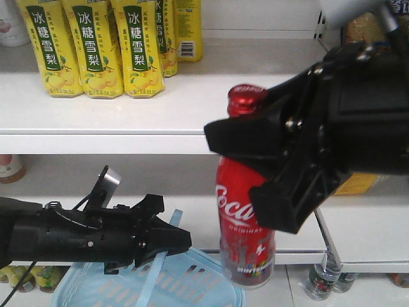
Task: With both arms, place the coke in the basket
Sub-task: 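Lift the bottle off the shelf and lower it toward the basket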
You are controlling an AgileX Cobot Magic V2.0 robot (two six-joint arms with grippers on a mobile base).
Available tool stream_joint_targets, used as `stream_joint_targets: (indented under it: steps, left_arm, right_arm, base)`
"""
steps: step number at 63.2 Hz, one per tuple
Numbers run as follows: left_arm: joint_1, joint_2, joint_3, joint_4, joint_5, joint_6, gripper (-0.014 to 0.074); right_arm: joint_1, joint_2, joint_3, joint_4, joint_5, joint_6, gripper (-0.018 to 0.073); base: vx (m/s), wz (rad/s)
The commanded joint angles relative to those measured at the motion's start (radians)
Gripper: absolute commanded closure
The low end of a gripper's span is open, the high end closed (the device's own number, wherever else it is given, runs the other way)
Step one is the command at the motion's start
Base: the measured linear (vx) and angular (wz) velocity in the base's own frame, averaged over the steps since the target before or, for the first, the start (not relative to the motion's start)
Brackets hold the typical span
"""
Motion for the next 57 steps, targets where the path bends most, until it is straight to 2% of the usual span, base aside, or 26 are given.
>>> stream_joint_targets:
  steps: [1,11,19,31,47,57]
  left_arm:
    - [-0.004,-0.040,-0.024,-0.074,0.056,0.000,0.0603]
    - [-0.004,-0.040,-0.024,-0.074,0.056,0.000,0.0603]
    - [-0.004,-0.040,-0.024,-0.074,0.056,0.000,0.0603]
    - [-0.004,-0.040,-0.024,-0.074,0.056,0.000,0.0603]
    - [-0.004,-0.040,-0.024,-0.074,0.056,0.000,0.0603]
    - [-0.004,-0.040,-0.024,-0.074,0.056,0.000,0.0603]
  right_arm:
    - [0.001,0.024,-0.037,0.059,-0.029,0.019,0.0564]
    - [0.001,0.122,-0.036,0.071,0.039,0.082,0.0564]
    - [0.001,0.182,0.016,0.082,0.014,0.125,0.0564]
    - [0.001,0.196,0.187,0.131,-0.131,0.184,0.0564]
    - [0.001,0.196,0.371,0.225,-0.306,0.184,0.0564]
    - [0.001,0.196,0.477,0.248,-0.430,0.184,0.0561]
  base:
    - [0.00,0.00]
    - [0.00,0.00]
    - [0.00,0.00]
    - [0.00,0.00]
    - [0.00,0.00]
    - [0.00,0.00]
